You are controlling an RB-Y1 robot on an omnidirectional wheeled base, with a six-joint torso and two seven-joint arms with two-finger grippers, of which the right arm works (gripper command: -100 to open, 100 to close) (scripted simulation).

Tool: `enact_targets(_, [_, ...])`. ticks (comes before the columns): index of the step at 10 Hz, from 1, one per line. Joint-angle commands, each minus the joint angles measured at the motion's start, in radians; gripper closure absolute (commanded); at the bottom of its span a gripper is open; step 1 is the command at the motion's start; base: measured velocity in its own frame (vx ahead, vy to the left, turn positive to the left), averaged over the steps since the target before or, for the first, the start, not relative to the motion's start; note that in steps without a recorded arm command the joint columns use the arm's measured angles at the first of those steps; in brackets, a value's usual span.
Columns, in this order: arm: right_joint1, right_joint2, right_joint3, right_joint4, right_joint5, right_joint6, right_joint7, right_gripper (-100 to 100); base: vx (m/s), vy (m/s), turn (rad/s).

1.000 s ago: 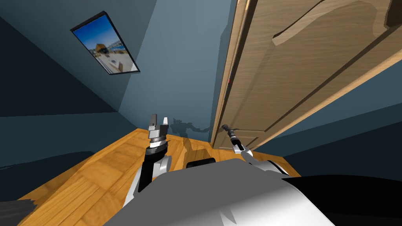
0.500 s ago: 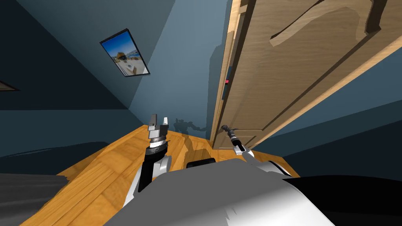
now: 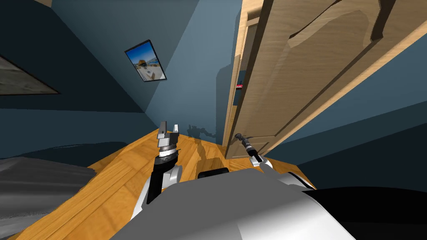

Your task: Pull the door open

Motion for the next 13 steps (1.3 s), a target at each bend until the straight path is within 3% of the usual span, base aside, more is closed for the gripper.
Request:
enact_targets(1, [0.012,-0.013,0.021,-0.010,0.010,-0.020,-0.023,100,-0.253,-0.097,0.102])
enact_targets(2, [0.019,-0.022,0.034,-0.015,0.017,-0.030,-0.037,100,-0.232,-0.089,0.078])
enact_targets(3, [0.014,-0.015,0.026,-0.012,0.013,-0.019,-0.027,100,-0.103,-0.036,0.021])
enact_targets(5, [0.051,-0.043,0.055,-0.018,0.021,-0.070,-0.062,100,-0.150,-0.061,0.125])
enact_targets(13, [0.127,-0.112,0.112,-0.034,0.037,-0.184,-0.133,100,-0.151,-0.060,0.078])
